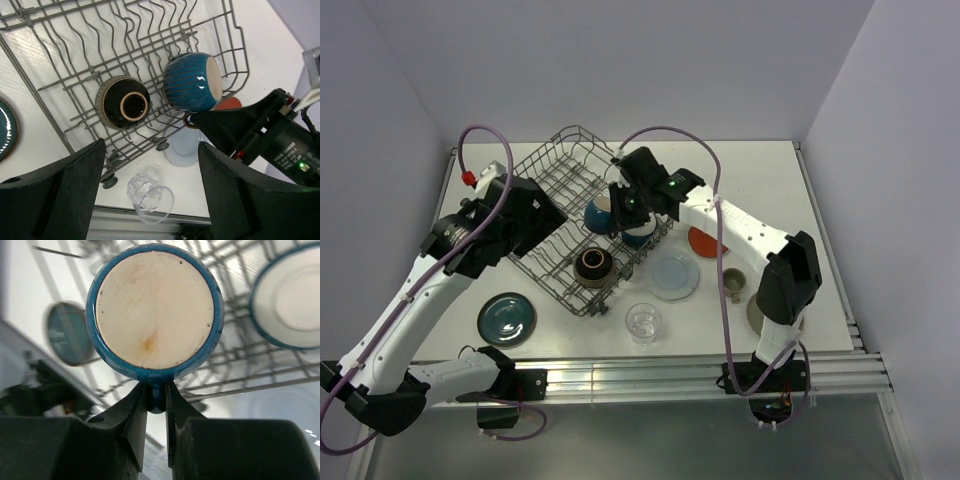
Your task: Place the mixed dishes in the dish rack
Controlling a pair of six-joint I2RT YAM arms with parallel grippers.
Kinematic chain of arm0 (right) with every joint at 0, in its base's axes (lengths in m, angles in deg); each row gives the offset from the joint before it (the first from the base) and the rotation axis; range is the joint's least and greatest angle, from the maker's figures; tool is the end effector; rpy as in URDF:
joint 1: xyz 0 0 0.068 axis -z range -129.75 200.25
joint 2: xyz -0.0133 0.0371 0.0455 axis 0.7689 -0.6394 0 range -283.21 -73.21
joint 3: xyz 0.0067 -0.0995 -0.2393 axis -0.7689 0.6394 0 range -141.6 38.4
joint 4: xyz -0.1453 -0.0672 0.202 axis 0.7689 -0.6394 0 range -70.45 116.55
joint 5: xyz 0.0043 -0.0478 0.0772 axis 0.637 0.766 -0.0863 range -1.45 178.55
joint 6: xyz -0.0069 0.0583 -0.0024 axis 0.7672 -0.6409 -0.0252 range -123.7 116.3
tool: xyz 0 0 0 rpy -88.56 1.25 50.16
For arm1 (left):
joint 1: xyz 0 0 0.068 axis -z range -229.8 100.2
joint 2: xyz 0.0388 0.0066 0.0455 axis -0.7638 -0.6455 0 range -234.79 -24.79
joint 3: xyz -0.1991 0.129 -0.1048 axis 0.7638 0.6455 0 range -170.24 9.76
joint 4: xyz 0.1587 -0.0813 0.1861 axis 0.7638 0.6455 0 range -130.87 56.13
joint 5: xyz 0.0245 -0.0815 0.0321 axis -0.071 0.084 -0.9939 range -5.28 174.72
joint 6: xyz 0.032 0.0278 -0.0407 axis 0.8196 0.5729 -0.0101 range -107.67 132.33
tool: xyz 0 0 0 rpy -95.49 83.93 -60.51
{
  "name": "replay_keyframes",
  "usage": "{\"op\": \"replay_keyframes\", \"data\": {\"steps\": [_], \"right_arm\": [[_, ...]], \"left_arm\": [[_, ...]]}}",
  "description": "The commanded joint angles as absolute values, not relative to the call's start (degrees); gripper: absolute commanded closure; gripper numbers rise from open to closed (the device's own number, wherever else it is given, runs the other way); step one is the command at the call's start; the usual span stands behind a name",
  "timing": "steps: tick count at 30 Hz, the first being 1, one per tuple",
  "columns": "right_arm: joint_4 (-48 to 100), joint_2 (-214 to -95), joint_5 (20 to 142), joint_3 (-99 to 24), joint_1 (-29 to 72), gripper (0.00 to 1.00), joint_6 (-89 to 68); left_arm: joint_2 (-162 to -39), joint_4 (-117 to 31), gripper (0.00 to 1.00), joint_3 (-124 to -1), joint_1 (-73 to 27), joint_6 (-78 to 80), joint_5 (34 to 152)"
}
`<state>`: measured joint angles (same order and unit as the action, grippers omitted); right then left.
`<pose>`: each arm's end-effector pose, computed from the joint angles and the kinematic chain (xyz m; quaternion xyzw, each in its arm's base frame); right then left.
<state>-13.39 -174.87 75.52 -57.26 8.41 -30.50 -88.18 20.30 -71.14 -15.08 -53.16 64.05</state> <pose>0.2892 0.2720 0.3098 -0.1628 0.9075 0.2970 0.2484 0.1748 -0.1029 0.3882 -0.3080 0.8533 -0.1913 0.3748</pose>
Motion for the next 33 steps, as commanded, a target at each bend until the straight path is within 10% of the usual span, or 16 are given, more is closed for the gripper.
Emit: {"op": "replay_keyframes", "data": {"steps": [1,28,33], "right_arm": [[-14.8,-176.5,82.2,-61.2,7.9,1.0,-23.5],[-6.2,-191.2,97.6,-59.1,3.4,1.0,-20.1],[-5.2,-188.5,98.1,-54.6,2.7,0.53,-21.2]], "left_arm": [[-88.6,21.5,0.2,-72.2,-15.3,-48.3,62.8],[-85.7,20.8,0.24,-68.1,-16.3,-47.3,66.8],[-87.9,19.8,0.25,-68.7,-16.3,-46.5,69.2]]}}
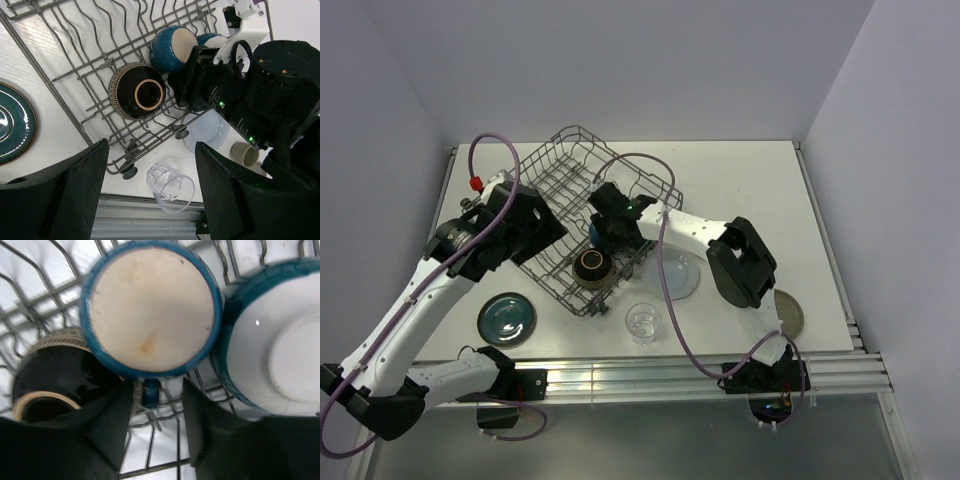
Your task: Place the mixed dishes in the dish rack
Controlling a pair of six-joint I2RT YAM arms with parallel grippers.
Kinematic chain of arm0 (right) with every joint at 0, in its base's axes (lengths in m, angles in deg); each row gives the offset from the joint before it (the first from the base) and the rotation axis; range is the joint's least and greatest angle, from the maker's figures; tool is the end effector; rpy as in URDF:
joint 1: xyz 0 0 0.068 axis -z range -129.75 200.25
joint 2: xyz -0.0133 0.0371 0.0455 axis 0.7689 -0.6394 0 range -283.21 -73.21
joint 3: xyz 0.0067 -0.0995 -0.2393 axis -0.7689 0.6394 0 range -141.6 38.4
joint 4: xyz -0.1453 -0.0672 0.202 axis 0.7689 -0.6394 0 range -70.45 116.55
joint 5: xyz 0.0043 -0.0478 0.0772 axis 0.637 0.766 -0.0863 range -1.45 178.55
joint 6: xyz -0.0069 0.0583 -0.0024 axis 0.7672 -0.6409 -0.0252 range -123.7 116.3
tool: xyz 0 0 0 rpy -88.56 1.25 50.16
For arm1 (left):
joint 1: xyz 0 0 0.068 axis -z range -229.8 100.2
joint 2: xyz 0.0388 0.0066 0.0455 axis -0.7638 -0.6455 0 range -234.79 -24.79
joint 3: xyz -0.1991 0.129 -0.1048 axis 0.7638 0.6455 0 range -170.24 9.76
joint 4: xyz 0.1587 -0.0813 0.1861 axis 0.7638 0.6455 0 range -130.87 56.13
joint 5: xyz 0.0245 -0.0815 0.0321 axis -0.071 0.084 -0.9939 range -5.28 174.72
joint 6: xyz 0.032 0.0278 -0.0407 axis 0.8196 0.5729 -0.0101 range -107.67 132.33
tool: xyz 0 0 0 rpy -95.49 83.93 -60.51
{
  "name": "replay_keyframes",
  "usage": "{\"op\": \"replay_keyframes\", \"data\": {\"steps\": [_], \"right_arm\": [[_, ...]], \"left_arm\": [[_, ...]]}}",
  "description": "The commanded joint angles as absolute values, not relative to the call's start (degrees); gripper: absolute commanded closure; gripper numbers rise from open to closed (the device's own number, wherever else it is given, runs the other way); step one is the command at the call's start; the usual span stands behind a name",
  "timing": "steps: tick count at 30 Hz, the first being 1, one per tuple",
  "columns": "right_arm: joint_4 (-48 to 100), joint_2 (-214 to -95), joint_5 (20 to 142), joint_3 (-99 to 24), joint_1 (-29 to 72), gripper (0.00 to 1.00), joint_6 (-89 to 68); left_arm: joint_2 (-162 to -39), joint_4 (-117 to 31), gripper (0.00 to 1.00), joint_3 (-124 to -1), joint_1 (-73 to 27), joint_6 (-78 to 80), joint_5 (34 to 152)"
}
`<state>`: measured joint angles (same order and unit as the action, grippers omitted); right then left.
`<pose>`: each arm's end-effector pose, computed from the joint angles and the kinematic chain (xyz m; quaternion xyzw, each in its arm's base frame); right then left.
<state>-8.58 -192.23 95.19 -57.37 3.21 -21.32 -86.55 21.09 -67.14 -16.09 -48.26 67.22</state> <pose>0.3085 0.3242 0.1931 -0.2287 0.9331 0.0984 0.2595 0.1711 -0.0988 0.3711 -0.2681 0.8808 -0.1705 0.3511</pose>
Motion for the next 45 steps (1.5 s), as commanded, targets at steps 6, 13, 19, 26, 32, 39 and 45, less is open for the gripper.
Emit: {"op": "replay_keyframes", "data": {"steps": [6,13,19,26,32,39,45], "right_arm": [[-3.7,-180.5,98.6,-49.6,2.4,0.13,-23.2],[-11.5,-165.3,105.1,-50.6,5.9,0.11,-28.8],[-16.1,-153.4,98.9,-36.8,23.4,0.18,-32.3],[-16.6,-140.0,95.4,-17.8,34.9,0.23,-34.2],[-17.9,-129.8,96.2,-12.8,41.1,0.23,-38.3],[-17.8,-129.2,90.2,-7.9,43.5,0.26,-35.7],[-19.7,-130.0,90.9,-6.8,43.5,0.35,-38.2]], "left_arm": [[-91.0,18.2,0.28,-70.5,-16.3,-45.1,71.8],[-96.5,16.5,0.34,-73.6,-15.6,-43.6,76.4],[-104.9,13.2,0.39,-78.2,-9.5,-40.9,81.5],[-121.3,14.4,0.4,-92.4,-0.8,-35.6,86.7],[-134.0,15.3,0.42,-103.6,1.1,-33.4,90.4],[-140.0,16.5,0.43,-110.0,2.0,-34.0,92.4],[-137.1,15.2,0.43,-106.2,2.0,-34.5,92.7]]}}
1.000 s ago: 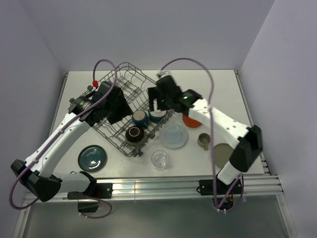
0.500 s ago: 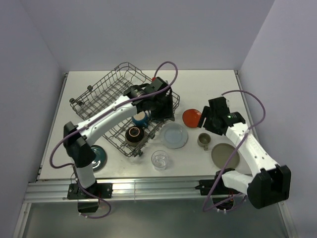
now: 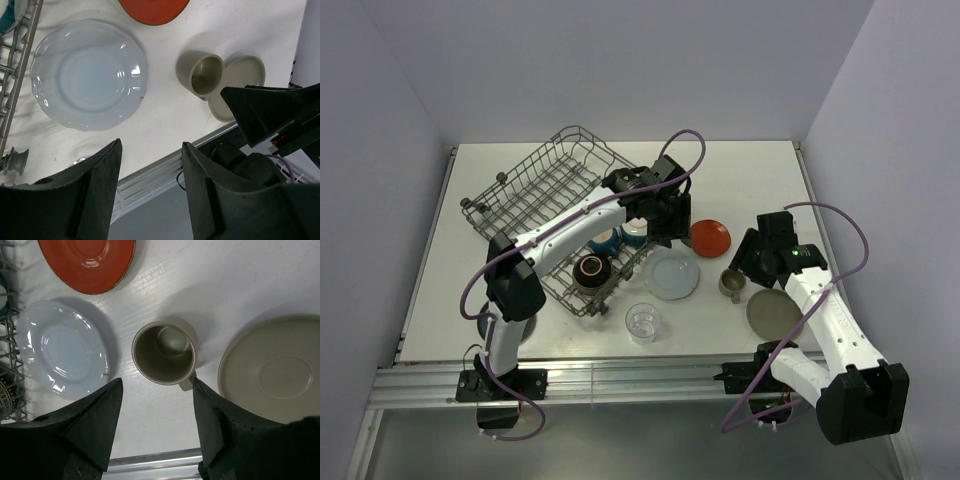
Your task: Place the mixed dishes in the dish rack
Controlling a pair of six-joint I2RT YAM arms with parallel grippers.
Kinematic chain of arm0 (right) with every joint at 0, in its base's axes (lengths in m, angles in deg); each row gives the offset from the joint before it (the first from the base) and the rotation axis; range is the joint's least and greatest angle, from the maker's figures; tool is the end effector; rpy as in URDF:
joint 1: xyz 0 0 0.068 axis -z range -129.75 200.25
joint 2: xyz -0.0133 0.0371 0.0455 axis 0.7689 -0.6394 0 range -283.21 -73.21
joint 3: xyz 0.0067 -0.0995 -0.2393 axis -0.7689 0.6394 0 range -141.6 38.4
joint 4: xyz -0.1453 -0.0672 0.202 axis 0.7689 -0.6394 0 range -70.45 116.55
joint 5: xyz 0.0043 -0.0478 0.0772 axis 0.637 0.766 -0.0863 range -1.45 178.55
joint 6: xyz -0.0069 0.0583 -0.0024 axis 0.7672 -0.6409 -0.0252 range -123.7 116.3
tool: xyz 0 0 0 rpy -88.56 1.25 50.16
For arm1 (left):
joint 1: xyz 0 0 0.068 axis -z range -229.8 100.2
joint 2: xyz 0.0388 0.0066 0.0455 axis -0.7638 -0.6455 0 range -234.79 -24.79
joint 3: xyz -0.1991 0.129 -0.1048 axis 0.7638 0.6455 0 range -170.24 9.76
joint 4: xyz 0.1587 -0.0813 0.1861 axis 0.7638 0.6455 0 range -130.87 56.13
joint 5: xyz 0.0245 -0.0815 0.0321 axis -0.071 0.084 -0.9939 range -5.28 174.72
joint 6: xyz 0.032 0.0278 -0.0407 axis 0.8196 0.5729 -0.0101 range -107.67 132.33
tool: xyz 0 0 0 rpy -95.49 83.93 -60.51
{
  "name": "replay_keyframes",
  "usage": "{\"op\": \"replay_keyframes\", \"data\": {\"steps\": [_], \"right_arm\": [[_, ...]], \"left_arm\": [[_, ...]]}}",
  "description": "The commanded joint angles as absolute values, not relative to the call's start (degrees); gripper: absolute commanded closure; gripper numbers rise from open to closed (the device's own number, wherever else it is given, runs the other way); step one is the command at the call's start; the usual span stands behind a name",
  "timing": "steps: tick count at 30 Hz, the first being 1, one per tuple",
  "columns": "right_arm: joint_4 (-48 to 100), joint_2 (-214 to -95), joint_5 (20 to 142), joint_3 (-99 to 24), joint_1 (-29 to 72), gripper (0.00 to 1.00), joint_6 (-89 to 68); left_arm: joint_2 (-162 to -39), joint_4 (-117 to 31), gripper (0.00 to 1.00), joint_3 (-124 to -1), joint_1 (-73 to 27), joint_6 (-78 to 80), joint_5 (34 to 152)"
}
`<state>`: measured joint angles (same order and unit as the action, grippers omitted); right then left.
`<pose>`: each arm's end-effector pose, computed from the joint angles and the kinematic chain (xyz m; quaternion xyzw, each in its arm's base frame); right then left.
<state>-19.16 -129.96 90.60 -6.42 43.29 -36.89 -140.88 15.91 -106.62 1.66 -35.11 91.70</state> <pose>0.1924 0.0220 0.2330 0.2227 0.9341 0.0795 0.2675 0.2669 -0.3435 0.3023 0.0510 0.9545 -0.2566 0.1428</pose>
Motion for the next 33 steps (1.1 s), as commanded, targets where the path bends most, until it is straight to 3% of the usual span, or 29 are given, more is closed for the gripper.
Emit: {"op": "replay_keyframes", "data": {"steps": [1,13,21,24,25,28,33], "right_arm": [[-20.1,-130.2,91.9,-6.3,43.6,0.35,-39.5],[-18.4,-136.0,93.6,-2.7,43.6,0.36,-43.2],[-14.8,-140.5,94.6,-1.1,43.5,0.48,-44.5],[-13.6,-141.8,94.4,-1.1,43.5,0.63,-44.5],[-13.5,-141.9,94.6,-1.4,43.5,0.77,-44.4],[-14.0,-141.6,95.2,-2.6,42.9,0.99,-43.8],[-17.8,-138.8,98.8,-7.8,38.4,1.0,-43.0]], "left_arm": [[-136.9,15.6,0.43,-106.3,2.0,-34.3,92.5],[-132.5,16.5,0.43,-104.6,0.6,-32.8,91.1],[-131.9,17.3,0.43,-104.4,-0.2,-31.2,91.6],[-132.2,17.5,0.43,-104.3,-0.2,-30.7,92.1],[-132.2,17.6,0.43,-104.2,-0.2,-30.6,91.9],[-132.4,17.9,0.43,-104.4,-0.4,-30.1,91.7],[-132.8,18.0,0.43,-104.5,-1.0,-30.0,91.7]]}}
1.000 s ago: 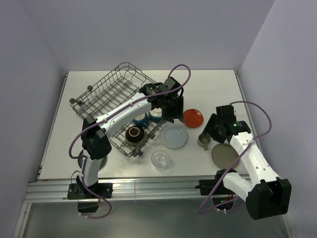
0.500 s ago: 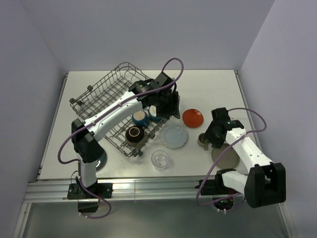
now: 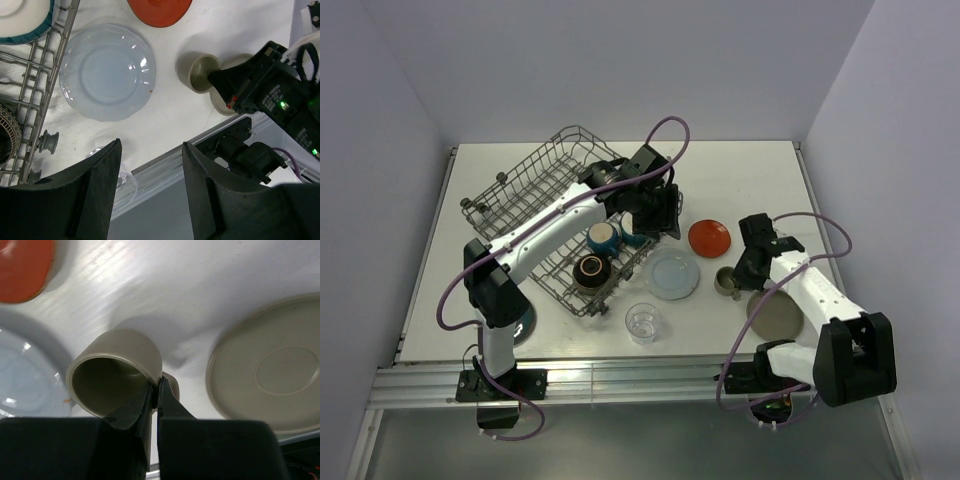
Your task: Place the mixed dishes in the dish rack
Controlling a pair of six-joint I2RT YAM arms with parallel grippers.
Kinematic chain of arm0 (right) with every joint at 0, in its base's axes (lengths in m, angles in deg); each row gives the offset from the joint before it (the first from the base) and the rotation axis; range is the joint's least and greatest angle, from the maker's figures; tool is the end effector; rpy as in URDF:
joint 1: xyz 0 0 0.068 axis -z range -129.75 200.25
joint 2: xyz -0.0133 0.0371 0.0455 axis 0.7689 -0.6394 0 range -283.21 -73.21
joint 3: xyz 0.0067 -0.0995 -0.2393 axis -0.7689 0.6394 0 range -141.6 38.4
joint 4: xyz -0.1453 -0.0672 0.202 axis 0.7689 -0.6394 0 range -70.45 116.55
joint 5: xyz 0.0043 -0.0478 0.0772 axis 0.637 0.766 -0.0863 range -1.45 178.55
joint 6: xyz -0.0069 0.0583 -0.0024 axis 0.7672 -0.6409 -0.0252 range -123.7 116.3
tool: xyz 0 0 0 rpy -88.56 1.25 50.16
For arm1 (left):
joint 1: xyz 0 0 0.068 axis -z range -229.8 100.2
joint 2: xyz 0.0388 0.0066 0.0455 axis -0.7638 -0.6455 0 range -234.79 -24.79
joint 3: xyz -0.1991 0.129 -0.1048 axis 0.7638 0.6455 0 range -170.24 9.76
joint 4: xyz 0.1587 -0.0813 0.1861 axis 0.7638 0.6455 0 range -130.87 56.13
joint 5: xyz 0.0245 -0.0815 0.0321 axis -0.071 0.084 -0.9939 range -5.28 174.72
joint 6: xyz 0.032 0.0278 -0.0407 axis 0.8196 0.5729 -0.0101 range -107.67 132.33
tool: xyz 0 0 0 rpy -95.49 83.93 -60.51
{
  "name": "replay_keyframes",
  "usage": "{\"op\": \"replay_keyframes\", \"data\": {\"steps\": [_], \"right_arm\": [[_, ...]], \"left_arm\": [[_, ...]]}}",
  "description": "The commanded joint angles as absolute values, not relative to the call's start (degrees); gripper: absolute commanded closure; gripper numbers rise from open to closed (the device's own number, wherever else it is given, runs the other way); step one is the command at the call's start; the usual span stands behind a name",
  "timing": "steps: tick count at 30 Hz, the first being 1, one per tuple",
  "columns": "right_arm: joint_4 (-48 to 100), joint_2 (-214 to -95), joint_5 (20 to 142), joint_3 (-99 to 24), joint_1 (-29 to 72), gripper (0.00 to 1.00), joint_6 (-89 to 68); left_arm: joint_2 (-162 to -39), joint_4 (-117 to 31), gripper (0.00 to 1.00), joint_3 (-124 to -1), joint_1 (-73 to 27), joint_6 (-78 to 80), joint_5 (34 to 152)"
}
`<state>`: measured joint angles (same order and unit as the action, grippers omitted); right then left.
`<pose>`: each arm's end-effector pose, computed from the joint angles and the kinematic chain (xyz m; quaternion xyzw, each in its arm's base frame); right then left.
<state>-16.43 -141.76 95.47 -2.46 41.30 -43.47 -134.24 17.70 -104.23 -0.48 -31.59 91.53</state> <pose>0.2067 0.0274 0.1776 0.2712 0.9460 0.0149 0.1771 0.2616 -0.3121 0.3340 0.0630 0.9475 -0.2629 0.1707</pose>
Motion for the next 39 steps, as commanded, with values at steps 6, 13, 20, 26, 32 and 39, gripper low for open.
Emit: {"op": "replay_keyframes", "data": {"steps": [6,13,20,26,32,39], "right_arm": [[-23.6,-140.3,100.2,-20.9,27.9,1.0,-43.3],[-26.5,-145.6,95.6,-34.5,21.6,1.0,-43.7],[-27.5,-148.3,95.1,-38.8,18.4,1.0,-43.7],[-27.8,-148.6,95.1,-39.7,17.6,1.0,-43.6],[-27.9,-148.4,95.1,-41.1,17.2,1.0,-43.0],[-29.5,-149.8,94.4,-46.1,15.4,1.0,-42.1]], "left_arm": [[-134.1,18.5,0.43,-106.3,-1.1,-29.8,90.9],[-133.3,17.8,0.44,-105.7,-1.1,-30.4,89.8],[-131.6,17.8,0.44,-104.1,-1.1,-31.0,88.0],[-130.6,17.5,0.45,-102.4,-1.2,-31.6,87.1],[-130.4,17.7,0.48,-101.7,-1.2,-32.0,86.7],[-130.9,17.5,0.62,-101.8,-1.2,-32.1,86.6]]}}
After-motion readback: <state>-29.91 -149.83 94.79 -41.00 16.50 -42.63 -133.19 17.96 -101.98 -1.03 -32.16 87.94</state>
